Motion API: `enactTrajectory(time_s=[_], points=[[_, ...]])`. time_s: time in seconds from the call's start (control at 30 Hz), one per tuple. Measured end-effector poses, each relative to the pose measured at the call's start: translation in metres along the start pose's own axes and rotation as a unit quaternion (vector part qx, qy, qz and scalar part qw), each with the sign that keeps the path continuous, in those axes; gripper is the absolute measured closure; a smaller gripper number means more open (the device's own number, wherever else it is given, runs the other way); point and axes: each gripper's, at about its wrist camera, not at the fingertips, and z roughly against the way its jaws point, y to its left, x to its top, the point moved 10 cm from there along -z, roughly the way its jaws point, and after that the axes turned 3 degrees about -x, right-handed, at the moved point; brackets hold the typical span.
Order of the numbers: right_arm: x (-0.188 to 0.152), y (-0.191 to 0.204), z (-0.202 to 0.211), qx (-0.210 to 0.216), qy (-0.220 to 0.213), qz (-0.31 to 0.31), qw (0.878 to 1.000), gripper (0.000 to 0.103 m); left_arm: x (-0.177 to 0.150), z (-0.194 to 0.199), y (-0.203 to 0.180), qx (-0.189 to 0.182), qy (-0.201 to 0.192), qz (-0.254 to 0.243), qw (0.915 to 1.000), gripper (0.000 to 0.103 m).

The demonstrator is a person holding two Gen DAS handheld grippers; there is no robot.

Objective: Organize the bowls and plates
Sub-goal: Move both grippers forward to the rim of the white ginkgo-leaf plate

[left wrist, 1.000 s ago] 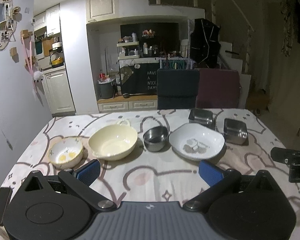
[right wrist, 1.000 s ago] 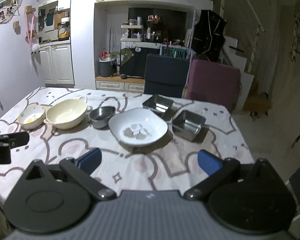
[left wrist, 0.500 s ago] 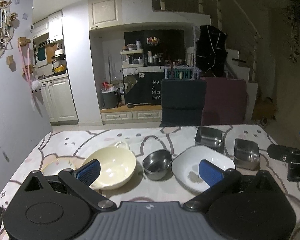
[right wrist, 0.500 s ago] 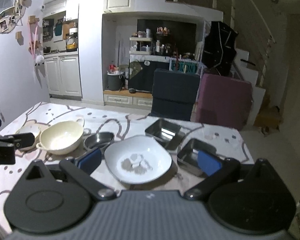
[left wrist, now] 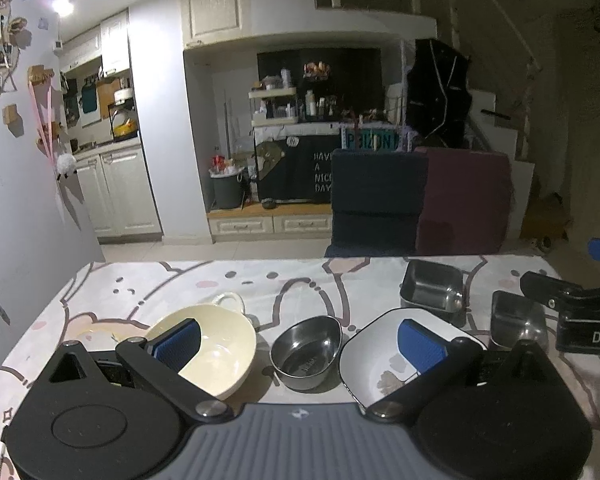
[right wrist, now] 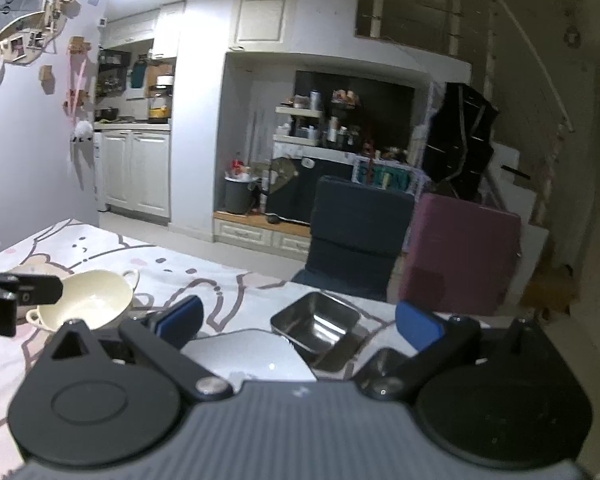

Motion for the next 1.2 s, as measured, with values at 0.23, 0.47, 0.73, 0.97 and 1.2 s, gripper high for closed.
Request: enactTrajectory(time_s=[0.23, 0.47, 0.73, 0.97, 1.2], points=[[-0.005, -0.005, -0.051, 0.039, 0.036, 0.006, 0.999, 0.000, -0.016, -0.055, -0.014, -0.019, 0.056, 0.051, 0.9970, 0.000], [-0.025, -0.009, -0.097, 0.040, 0.083, -0.015, 0.996, 0.000, -0.059, -0.107, -0.020, -0.048, 0.150, 0.126, 0.9794, 0.000], [-0.054, 0.003, -0.129, 0.074, 0.176, -0.001, 0.982, 0.043, -0.091, -0.136, -0.018, -0.097, 0.213, 0.212, 0.9487, 0.000], [-0.072, 0.013, -0.141, 0.097, 0.235, -0.002, 0.967, 0.065, -0.105, -0.151, -0.022, -0.143, 0.240, 0.279, 0.9189, 0.012], [-0.073, 0.016, -0.159, 0.105, 0.262, -0.013, 0.959, 0.073, -0.116, -0.159, -0.028, -0.160, 0.260, 0.315, 0.8986, 0.037]])
